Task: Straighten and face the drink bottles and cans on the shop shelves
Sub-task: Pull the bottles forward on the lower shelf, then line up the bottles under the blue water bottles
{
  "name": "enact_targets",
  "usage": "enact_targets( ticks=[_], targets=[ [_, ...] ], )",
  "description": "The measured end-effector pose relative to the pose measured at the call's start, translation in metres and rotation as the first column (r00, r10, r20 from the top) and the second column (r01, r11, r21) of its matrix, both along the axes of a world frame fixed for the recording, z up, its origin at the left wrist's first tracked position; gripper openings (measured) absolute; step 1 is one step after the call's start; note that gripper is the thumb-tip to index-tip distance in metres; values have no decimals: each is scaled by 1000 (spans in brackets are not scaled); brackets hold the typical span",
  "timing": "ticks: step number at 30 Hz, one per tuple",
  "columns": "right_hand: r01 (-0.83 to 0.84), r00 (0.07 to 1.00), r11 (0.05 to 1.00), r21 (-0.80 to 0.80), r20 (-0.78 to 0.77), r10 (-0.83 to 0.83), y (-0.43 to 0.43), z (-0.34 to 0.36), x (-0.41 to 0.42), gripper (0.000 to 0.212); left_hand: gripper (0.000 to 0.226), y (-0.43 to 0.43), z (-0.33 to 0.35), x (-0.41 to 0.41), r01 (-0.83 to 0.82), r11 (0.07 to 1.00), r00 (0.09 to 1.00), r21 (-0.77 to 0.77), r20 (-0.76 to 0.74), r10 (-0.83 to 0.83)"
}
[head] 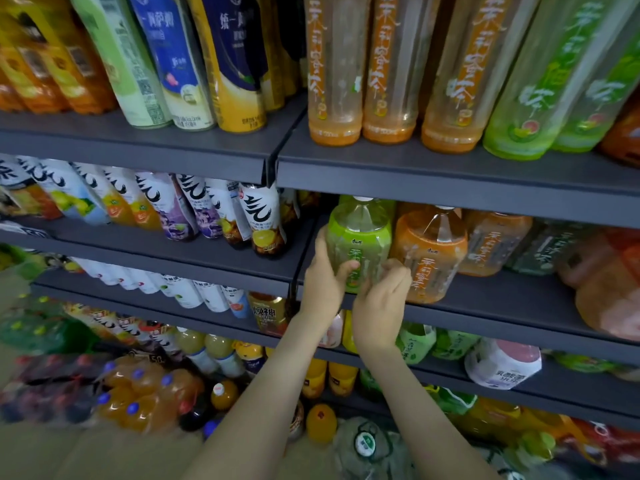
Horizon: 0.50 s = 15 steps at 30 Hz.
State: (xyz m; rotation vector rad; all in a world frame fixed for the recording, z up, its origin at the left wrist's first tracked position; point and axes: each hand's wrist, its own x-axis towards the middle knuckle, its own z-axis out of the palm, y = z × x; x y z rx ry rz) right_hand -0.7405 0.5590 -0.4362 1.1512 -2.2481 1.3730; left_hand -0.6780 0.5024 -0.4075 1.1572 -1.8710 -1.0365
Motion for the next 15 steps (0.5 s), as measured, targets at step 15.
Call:
enact_targets(
  ticks=[15],
  targets=[
    [-309, 876, 896, 318, 461, 138, 127, -12, -80, 21, 56, 120, -43, -47, -204, 976, 927, 73, 335, 169]
  ],
)
